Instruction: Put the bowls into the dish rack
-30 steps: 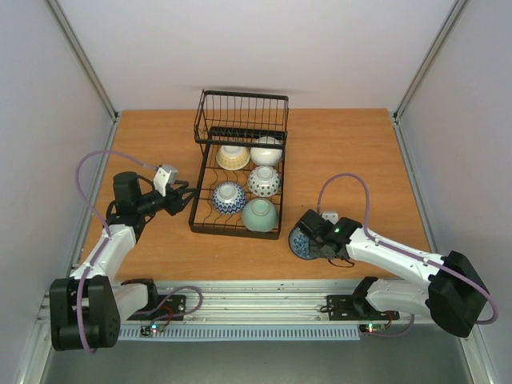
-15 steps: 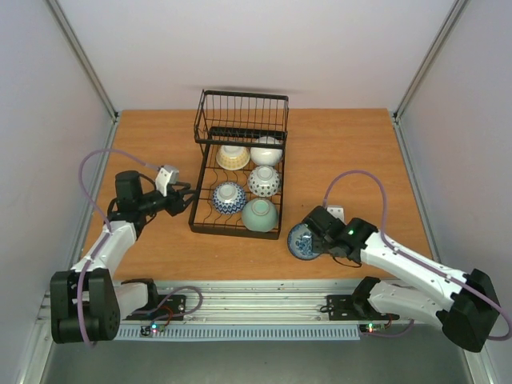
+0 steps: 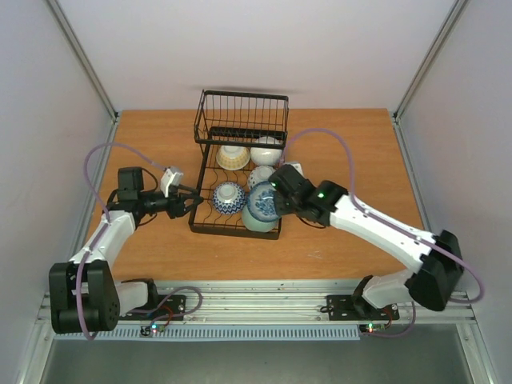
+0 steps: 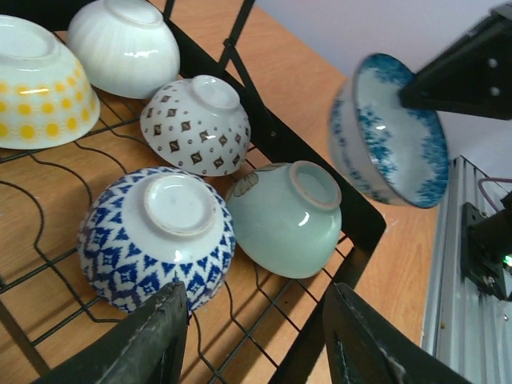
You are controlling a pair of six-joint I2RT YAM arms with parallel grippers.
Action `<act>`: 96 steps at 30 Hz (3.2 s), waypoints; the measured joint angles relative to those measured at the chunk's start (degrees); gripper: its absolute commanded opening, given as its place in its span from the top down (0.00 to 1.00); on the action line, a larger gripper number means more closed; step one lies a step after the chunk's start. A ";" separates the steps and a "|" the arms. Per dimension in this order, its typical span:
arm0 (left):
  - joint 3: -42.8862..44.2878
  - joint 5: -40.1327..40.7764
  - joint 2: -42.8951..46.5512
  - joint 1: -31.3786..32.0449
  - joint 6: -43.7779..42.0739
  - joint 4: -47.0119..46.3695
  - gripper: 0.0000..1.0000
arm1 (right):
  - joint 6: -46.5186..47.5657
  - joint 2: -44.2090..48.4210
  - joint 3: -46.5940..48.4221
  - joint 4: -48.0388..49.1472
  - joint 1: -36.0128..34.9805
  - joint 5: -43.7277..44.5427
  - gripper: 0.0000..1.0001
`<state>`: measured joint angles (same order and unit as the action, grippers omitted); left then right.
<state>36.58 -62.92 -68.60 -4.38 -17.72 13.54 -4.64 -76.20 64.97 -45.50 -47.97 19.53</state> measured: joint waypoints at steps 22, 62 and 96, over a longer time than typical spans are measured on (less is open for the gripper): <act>0.92 0.83 0.00 3.89 -5.86 6.60 0.51 | 11.69 -24.39 24.74 2.25 -8.02 0.39 0.99; -0.07 2.95 0.61 4.35 -7.91 7.93 1.00 | 10.62 -4.66 0.96 25.00 -10.32 -21.09 0.01; -1.14 2.64 5.29 4.13 -9.09 7.85 0.99 | 0.37 -9.07 -5.40 38.34 -8.20 -37.59 0.01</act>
<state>35.44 -60.27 -63.31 -0.25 -26.81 21.39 -4.27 -85.27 59.57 -7.16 -56.16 -18.06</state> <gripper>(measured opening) 0.063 0.987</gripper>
